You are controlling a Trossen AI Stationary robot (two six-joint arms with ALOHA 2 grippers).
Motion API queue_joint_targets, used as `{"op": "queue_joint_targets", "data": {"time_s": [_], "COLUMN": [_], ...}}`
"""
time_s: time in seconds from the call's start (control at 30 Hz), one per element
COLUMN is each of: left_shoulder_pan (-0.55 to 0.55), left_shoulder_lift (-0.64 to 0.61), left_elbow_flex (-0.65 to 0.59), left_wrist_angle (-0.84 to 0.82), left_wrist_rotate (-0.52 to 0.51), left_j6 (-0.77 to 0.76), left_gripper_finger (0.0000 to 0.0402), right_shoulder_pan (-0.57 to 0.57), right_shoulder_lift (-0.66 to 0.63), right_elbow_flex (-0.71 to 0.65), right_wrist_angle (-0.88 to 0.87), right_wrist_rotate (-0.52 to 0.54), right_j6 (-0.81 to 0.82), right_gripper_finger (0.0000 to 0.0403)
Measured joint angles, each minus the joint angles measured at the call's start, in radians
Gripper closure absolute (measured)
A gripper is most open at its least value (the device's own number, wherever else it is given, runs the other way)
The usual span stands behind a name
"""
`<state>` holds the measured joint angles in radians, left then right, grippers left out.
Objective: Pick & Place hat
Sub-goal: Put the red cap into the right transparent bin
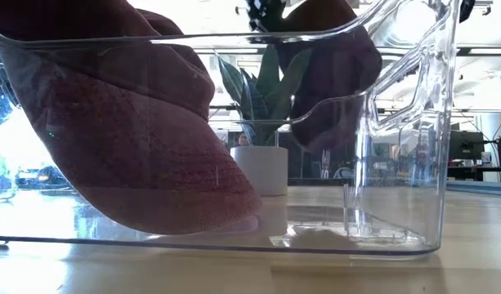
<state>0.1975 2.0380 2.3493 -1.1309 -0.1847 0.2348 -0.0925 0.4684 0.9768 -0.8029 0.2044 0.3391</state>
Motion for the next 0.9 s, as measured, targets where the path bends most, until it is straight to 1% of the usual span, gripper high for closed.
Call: {"op": "queue_joint_targets", "data": {"time_s": [0.1, 0.23, 0.33, 0.43, 0.5, 0.6, 0.67, 0.77, 0.8, 0.9], "left_shoulder_pan": [0.002, 0.001, 0.001, 0.009, 0.015, 0.016, 0.015, 0.013, 0.012, 0.012], "left_shoulder_lift": [0.0, 0.0, 0.0, 0.0, 0.0, 0.0, 0.0, 0.0, 0.0, 0.0], "left_elbow_flex": [0.001, 0.002, 0.003, 0.003, 0.004, 0.005, 0.005, 0.005, 0.005, 0.005], "left_wrist_angle": [0.068, 0.165, 0.21, 0.22, 0.219, 0.215, 0.215, 0.215, 0.215, 0.215], "left_wrist_rotate": [0.0, 0.0, 0.006, 0.022, 0.036, 0.044, 0.044, 0.048, 0.048, 0.06], "left_j6": [-0.003, -0.039, -0.153, -0.277, -0.333, -0.371, -0.379, -0.407, -0.414, -0.422], "left_gripper_finger": [0.0401, 0.0401, 0.0401, 0.0401, 0.0401, 0.0401, 0.0401, 0.0401, 0.0401, 0.0401], "right_shoulder_pan": [0.001, 0.0, 0.0, 0.0, 0.001, 0.001, 0.001, 0.001, 0.001, 0.001], "right_shoulder_lift": [0.003, 0.001, 0.006, 0.022, 0.045, 0.095, 0.135, 0.214, 0.244, 0.338], "right_elbow_flex": [-0.001, -0.002, 0.009, 0.06, 0.106, 0.176, 0.212, 0.221, 0.22, 0.22], "right_wrist_angle": [-0.001, -0.008, -0.017, -0.043, -0.064, -0.106, -0.133, -0.175, -0.183, -0.19], "right_wrist_rotate": [-0.006, 0.05, 0.116, 0.131, 0.13, 0.121, 0.085, 0.049, 0.067, 0.238], "right_j6": [-0.022, -0.032, -0.065, -0.133, -0.161, -0.22, -0.297, -0.423, -0.448, -0.475], "right_gripper_finger": [0.0399, 0.0375, 0.035, 0.0313, 0.0282, 0.0229, 0.0197, 0.0162, 0.0156, 0.0149]}}
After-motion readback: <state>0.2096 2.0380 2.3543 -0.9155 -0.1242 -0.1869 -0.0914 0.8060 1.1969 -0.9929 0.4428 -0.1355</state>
